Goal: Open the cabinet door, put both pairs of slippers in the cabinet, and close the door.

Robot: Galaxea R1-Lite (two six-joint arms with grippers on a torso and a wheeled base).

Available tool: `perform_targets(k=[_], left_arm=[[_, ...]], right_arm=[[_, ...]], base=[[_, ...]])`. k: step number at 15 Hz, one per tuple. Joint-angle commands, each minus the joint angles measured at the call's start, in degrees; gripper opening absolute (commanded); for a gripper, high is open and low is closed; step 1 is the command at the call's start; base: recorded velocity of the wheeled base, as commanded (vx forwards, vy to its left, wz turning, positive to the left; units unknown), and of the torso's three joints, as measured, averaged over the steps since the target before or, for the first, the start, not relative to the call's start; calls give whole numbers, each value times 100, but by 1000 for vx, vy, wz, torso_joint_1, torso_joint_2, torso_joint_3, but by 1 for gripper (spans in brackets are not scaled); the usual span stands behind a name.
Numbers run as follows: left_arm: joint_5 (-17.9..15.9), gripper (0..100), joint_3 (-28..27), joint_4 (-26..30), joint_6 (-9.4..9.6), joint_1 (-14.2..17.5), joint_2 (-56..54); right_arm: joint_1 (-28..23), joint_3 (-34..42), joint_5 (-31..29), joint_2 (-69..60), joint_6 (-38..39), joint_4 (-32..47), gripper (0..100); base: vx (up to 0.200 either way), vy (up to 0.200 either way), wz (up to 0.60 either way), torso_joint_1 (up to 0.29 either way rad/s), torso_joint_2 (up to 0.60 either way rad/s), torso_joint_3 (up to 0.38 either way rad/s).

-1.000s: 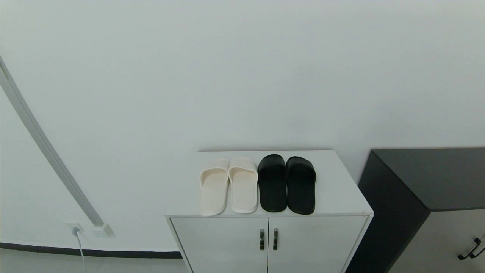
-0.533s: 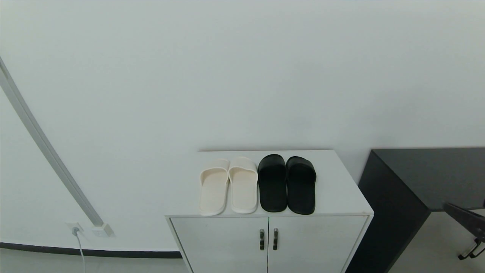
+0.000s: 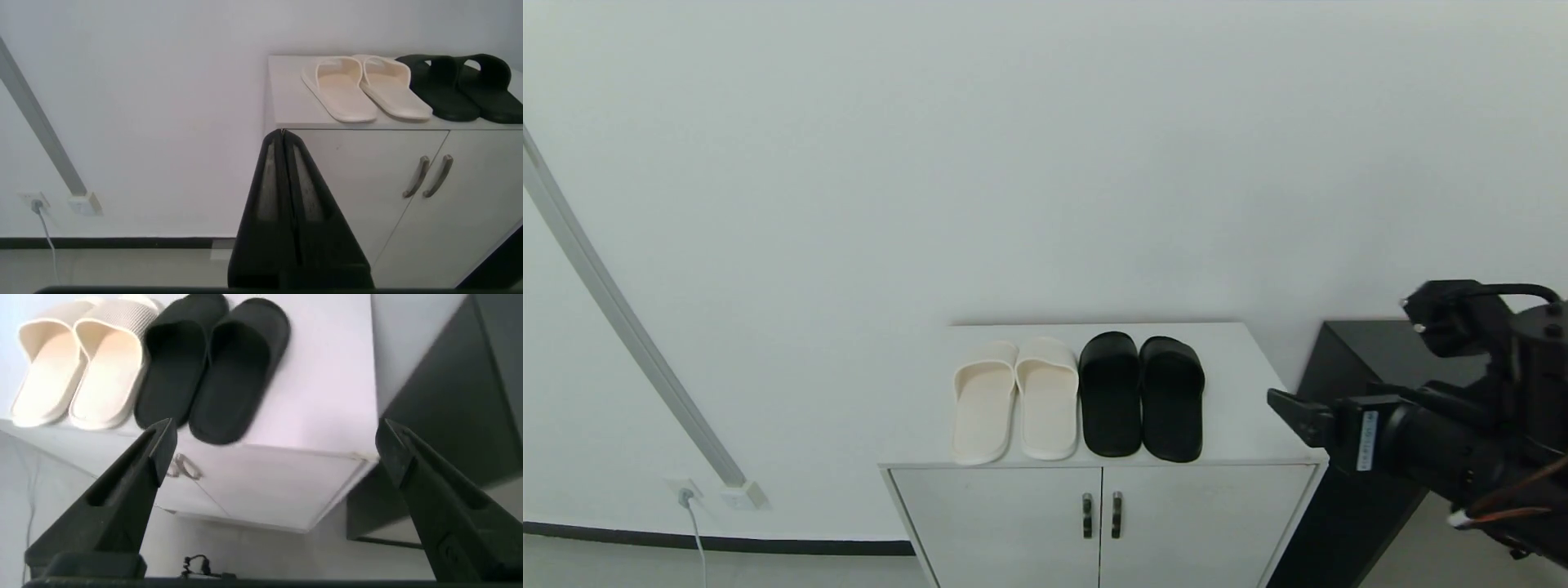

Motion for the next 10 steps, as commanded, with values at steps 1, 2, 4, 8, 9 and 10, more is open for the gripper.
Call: perform_targets(k=[1, 2, 4, 8, 9, 10], left_arm=[[4, 0, 0, -1, -1, 4, 7], [4, 0, 0, -1, 7, 4, 7], [4, 0, 0, -1, 7, 4, 7], [-4, 0, 0, -1, 7, 4, 7], [-4, 0, 0, -1, 7, 4, 7], [-4, 0, 0, -1, 7, 4, 7]], right_arm=[[313, -611, -146, 1063, 117, -249, 100], [348, -778, -146, 1301, 108, -372, 100], [366, -1139, -155, 1766, 117, -460, 100], [339, -2088, -155, 3023, 126, -724, 100], [330, -2308, -163, 3340, 117, -882, 100], [295, -2492, -163, 3621, 99, -1005, 100]], base=[[0, 0, 0, 0, 0, 0], [0, 0, 0, 0, 0, 0], [0, 0, 0, 0, 0, 0], [0, 0, 0, 0, 0, 0], [0, 0, 0, 0, 0, 0], [0, 0, 0, 0, 0, 0]])
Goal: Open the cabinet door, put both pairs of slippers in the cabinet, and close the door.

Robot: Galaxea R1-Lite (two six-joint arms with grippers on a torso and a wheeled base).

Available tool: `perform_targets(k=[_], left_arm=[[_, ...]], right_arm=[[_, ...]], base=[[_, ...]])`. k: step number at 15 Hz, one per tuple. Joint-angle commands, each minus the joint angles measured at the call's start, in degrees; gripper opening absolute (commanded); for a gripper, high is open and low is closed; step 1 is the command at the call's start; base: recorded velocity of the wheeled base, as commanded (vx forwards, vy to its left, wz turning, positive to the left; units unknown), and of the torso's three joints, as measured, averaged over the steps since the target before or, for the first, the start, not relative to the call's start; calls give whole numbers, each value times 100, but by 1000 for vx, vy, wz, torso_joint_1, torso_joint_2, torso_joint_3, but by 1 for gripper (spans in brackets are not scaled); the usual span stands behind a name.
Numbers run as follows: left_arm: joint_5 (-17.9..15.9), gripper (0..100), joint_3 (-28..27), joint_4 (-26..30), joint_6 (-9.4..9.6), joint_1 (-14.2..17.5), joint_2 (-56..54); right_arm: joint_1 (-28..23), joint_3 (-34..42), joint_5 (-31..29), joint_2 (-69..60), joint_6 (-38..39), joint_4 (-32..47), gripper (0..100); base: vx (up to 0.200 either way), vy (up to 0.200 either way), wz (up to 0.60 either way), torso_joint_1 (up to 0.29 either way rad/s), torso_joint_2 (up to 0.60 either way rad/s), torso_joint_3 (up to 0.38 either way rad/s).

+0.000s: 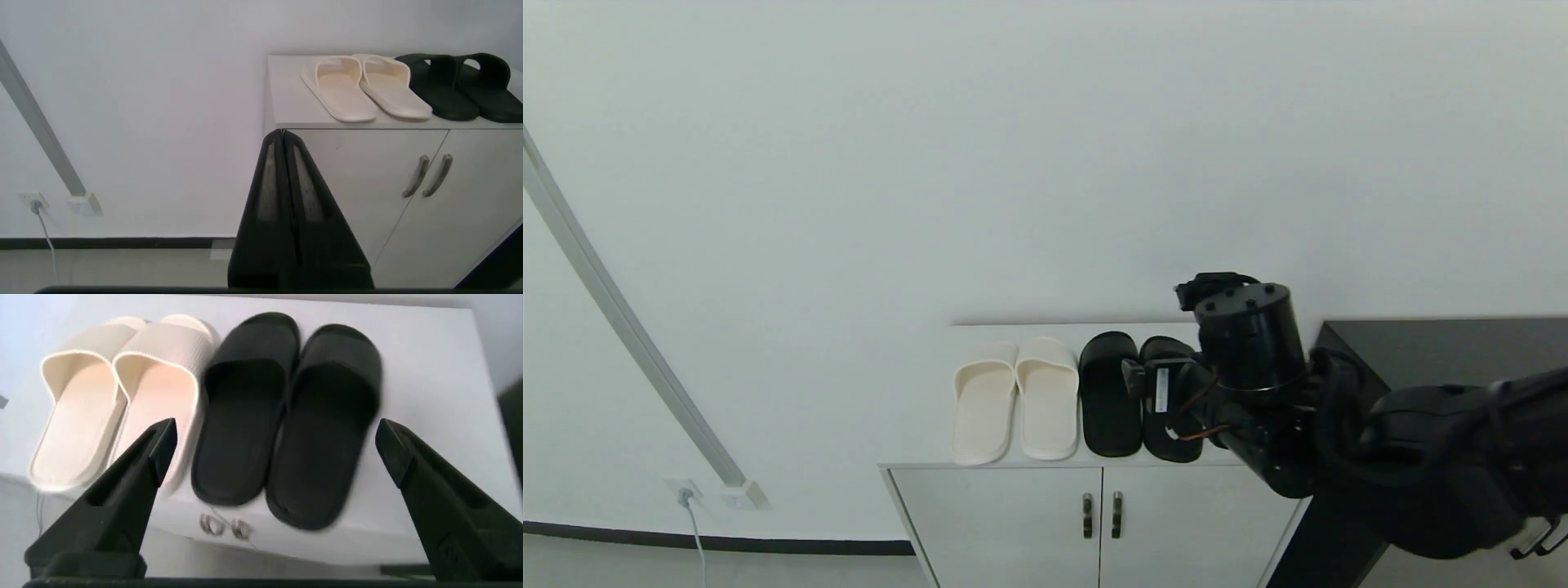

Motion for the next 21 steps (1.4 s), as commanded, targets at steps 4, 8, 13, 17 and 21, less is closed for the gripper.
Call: perform_targets(k=[4, 8, 13, 17, 21], left_arm=[[2, 0, 0, -1, 5, 2, 7], [2, 0, 0, -1, 5, 2, 7], [2, 0, 0, -1, 5, 2, 7], [2, 0, 0, -1, 5, 2, 7], [2, 0, 0, -1, 5, 2, 7]], right_arm=[[-320, -858, -324, 1669, -14, -532, 100], [-390, -1025, -430, 2162, -67, -840, 100], [-698, -1947, -553, 2891, -154, -805, 100], [-839, -2747, -553, 3445, -234, -726, 100], [-891, -3143, -544, 3585, -234, -576, 100]], base=[[0, 0, 0, 0, 0, 0], [0, 0, 0, 0, 0, 0], [0, 0, 0, 0, 0, 0], [0, 0, 0, 0, 0, 0], [0, 0, 0, 0, 0, 0]])
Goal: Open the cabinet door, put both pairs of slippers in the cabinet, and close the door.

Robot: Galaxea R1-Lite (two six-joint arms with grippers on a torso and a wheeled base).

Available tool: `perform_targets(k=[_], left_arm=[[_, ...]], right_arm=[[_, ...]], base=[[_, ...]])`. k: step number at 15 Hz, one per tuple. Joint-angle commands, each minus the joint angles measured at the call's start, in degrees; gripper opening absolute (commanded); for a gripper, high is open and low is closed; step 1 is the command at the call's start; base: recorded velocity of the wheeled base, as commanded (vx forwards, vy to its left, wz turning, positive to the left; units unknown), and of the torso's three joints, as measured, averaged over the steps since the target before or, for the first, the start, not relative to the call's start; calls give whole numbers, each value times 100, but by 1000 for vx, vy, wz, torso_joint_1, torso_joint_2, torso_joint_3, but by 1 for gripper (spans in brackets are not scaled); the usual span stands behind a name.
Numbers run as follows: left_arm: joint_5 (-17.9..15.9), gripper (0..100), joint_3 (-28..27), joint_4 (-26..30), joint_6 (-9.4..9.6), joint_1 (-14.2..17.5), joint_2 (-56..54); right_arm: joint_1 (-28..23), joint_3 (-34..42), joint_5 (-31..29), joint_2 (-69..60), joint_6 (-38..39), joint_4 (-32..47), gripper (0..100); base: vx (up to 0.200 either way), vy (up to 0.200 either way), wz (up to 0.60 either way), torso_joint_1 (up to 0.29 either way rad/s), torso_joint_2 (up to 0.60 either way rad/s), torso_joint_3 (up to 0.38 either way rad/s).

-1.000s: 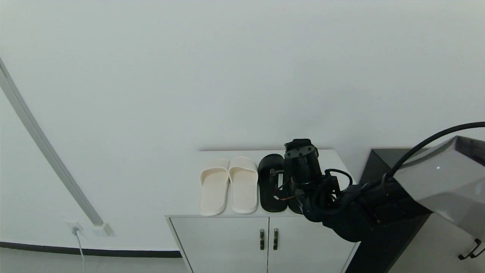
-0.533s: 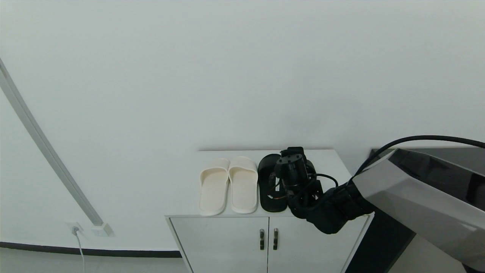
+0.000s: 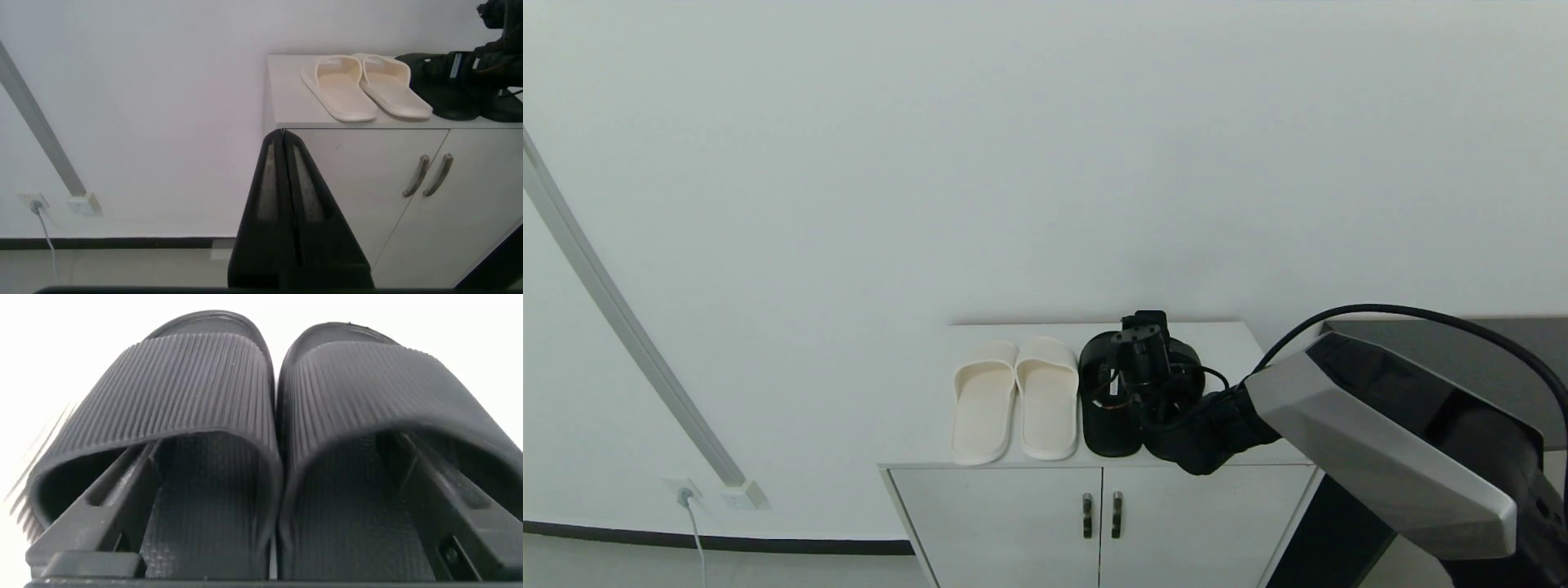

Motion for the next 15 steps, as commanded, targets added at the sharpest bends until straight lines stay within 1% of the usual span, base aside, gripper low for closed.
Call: perform_targets(k=[1, 6, 8, 10, 11, 12, 14, 15], left_arm=[[2, 0, 0, -1, -2, 2, 7], [2, 0, 0, -1, -2, 2, 7], [2, 0, 0, -1, -2, 2, 7], [2, 0, 0, -1, -2, 2, 7], [2, 0, 0, -1, -2, 2, 7], [2, 0, 0, -1, -11, 2, 7], [2, 0, 0, -1, -11, 2, 7], [2, 0, 0, -1, -11, 2, 7]], right_arm=[[-9, -87, -5, 72, 2, -1, 0], [-9, -34, -49, 46, 2, -10, 0], [0, 1, -163, 19, 2, -27, 0], [0, 168, -207, -218, -33, -45, 0], [18, 370, -172, -473, -42, -45, 0], [70, 810, -102, -886, -192, -62, 0], [299, 1513, 241, -1571, -350, -282, 0], [352, 1724, 320, -1791, -411, -343, 0]], base=[[0, 0, 0, 0, 0, 0], [0, 0, 0, 0, 0, 0], [0, 0, 0, 0, 0, 0], [0, 0, 0, 0, 0, 0], [0, 0, 0, 0, 0, 0], [0, 0, 0, 0, 0, 0], [0, 0, 0, 0, 0, 0], [0, 0, 0, 0, 0, 0]])
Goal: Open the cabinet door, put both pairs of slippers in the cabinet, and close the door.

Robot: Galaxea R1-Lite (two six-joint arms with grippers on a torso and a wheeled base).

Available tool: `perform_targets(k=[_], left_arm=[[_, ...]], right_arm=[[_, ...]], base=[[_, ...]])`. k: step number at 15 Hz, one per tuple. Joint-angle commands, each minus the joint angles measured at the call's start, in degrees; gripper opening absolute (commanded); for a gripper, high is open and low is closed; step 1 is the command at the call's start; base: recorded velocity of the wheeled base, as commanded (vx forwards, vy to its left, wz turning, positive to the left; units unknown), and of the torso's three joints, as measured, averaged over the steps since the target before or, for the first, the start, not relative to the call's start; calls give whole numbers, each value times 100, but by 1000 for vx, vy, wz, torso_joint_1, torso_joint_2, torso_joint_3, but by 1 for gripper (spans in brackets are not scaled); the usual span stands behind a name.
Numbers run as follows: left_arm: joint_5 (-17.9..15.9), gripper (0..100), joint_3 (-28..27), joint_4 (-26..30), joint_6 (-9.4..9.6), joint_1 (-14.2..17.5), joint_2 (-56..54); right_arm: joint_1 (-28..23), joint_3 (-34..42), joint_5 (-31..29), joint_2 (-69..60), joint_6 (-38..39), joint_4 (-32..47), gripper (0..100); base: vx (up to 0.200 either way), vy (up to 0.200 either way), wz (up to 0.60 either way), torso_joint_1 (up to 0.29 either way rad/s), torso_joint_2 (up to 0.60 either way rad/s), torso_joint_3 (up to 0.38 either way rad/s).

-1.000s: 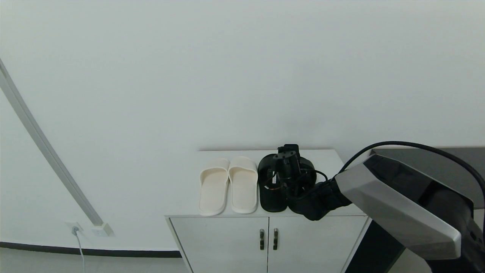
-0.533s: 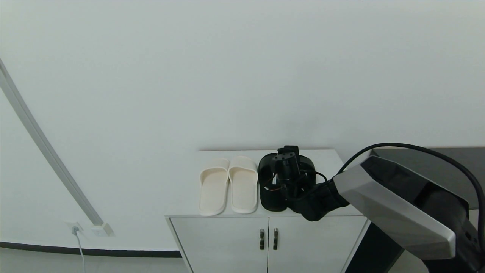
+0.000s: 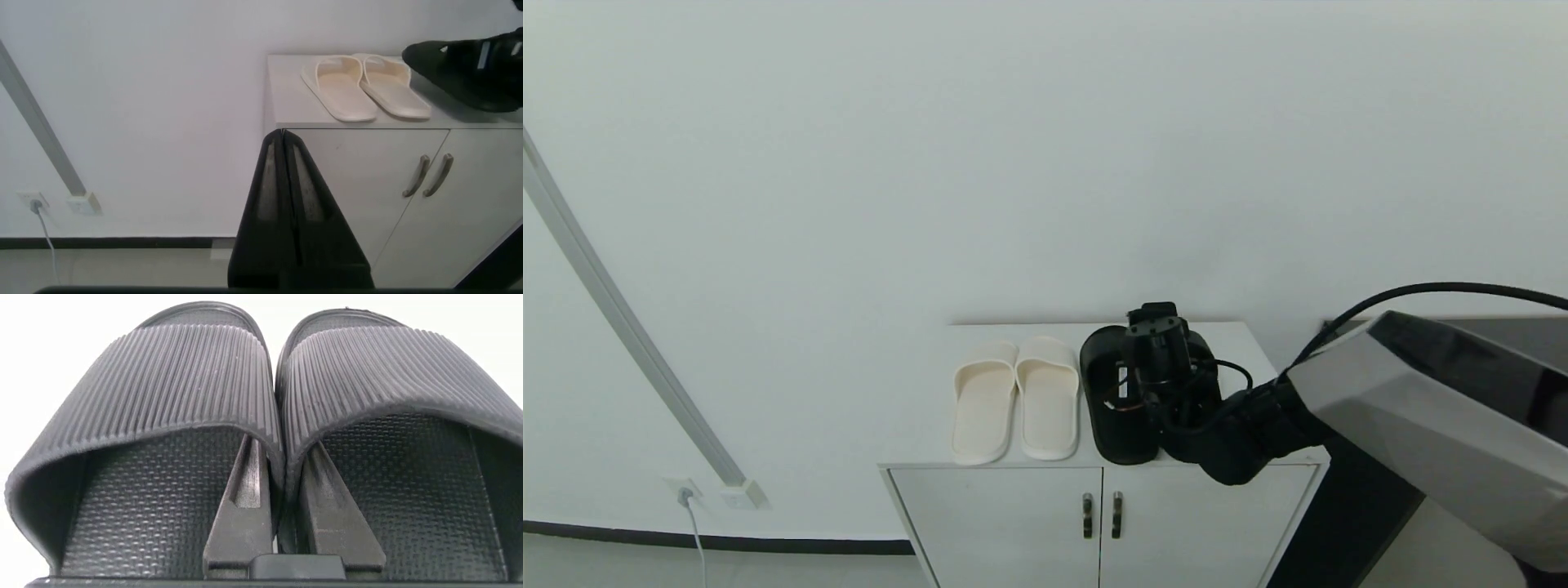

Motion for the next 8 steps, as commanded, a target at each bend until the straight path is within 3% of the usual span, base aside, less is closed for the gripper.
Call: perform_targets(k=[1, 4, 8], left_arm=[[4, 0, 0, -1, -4, -1, 7], [4, 0, 0, -1, -4, -1, 7], [4, 0, 0, -1, -4, -1, 7]], right_arm=[[269, 1044, 414, -1253, -304, -273, 0], [620, 2363, 1188, -2167, -612, -879, 0], [963, 3918, 2392, -3758, -673, -862, 0]], base=[[0, 0, 0, 0, 0, 0], [0, 0, 0, 0, 0, 0], [0, 0, 0, 0, 0, 0]])
